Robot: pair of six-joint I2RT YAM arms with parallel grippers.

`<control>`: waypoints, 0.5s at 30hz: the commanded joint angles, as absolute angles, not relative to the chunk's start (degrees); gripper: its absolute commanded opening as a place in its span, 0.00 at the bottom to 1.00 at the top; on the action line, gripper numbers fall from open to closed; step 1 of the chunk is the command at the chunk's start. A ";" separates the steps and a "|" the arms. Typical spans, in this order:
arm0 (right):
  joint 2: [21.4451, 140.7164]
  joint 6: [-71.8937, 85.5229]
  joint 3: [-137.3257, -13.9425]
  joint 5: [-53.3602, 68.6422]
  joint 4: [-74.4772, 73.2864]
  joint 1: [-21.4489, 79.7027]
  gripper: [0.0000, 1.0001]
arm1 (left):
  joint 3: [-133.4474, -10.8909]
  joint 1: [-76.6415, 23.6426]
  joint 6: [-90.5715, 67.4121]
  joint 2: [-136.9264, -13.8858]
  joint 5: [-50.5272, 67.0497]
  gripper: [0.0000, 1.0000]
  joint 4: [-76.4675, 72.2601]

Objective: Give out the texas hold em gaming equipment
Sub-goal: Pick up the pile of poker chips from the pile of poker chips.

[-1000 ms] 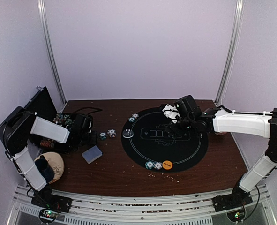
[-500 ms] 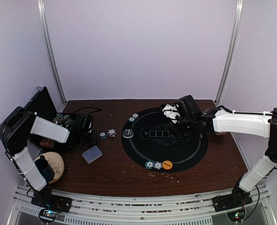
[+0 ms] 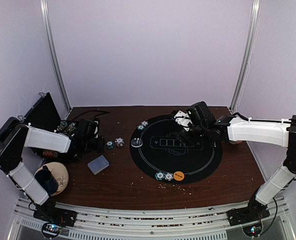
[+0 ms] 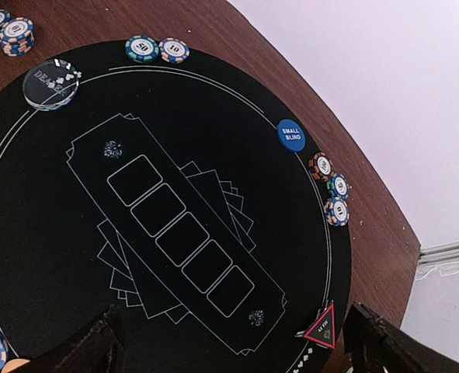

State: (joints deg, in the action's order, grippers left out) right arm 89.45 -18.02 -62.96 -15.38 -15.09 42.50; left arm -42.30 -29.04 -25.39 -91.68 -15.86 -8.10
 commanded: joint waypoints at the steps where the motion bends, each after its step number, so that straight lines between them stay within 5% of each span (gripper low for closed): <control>1: 87.46 -16.78 -62.99 -18.82 -13.71 42.48 1.00 | -48.45 -32.59 -26.75 -91.81 -15.44 0.40 -5.54; 15: 85.98 -15.10 -63.53 -18.63 -14.15 37.54 1.00 | -74.76 -37.54 -27.76 -112.57 -12.33 0.40 2.72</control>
